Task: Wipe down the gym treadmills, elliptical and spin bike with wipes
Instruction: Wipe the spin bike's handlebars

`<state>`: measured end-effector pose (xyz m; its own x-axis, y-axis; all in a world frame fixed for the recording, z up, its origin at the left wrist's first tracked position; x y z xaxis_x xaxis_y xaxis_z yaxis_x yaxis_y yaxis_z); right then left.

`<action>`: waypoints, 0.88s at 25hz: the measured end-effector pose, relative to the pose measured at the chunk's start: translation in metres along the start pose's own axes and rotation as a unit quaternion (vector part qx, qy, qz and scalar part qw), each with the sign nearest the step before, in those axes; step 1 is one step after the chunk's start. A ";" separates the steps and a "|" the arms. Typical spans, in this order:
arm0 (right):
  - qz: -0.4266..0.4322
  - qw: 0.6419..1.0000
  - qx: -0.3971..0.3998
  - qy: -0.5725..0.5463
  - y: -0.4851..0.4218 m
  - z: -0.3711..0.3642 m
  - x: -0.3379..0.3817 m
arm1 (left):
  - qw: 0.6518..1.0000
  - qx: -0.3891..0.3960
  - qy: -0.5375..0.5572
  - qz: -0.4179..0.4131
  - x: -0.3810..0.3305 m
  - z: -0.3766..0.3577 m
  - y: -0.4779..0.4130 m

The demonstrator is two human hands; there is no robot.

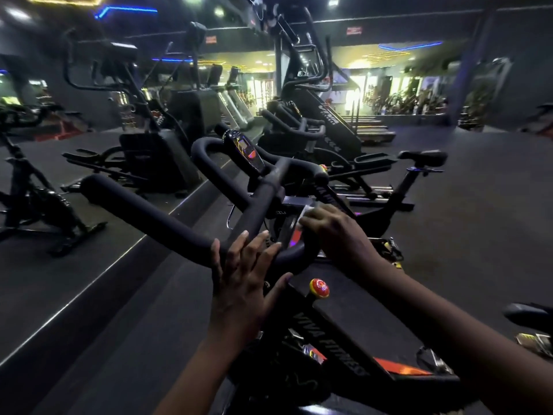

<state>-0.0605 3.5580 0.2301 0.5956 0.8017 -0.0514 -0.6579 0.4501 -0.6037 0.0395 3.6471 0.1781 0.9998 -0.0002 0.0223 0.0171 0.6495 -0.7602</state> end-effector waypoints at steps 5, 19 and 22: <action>-0.003 0.997 -0.047 -0.059 0.034 0.016 0.057 | 1.000 0.013 -0.001 -0.005 0.000 -0.003 0.003; -0.419 0.746 -0.391 -0.341 0.087 -0.024 -0.018 | 1.000 -0.017 0.003 -0.010 -0.002 -0.003 0.000; -0.425 0.739 -0.412 -0.320 0.102 -0.020 0.004 | 1.000 -0.004 0.011 -0.009 -0.002 -0.005 0.000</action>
<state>-0.1160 3.5991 0.1529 0.1195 0.5072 0.8535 0.4916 0.7167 -0.4947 0.0371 3.6437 0.1747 0.9994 -0.0282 0.0215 0.0346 0.6431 -0.7650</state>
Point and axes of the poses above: each hand's wrist, its own y-axis away from the middle knuckle, its own z-axis out of the back of the hand, x = y × z, the point moved 9 cm from there along -y, towards the middle knuckle, and after that the axes turned 4 degrees about -y, right-handed, at the moved point
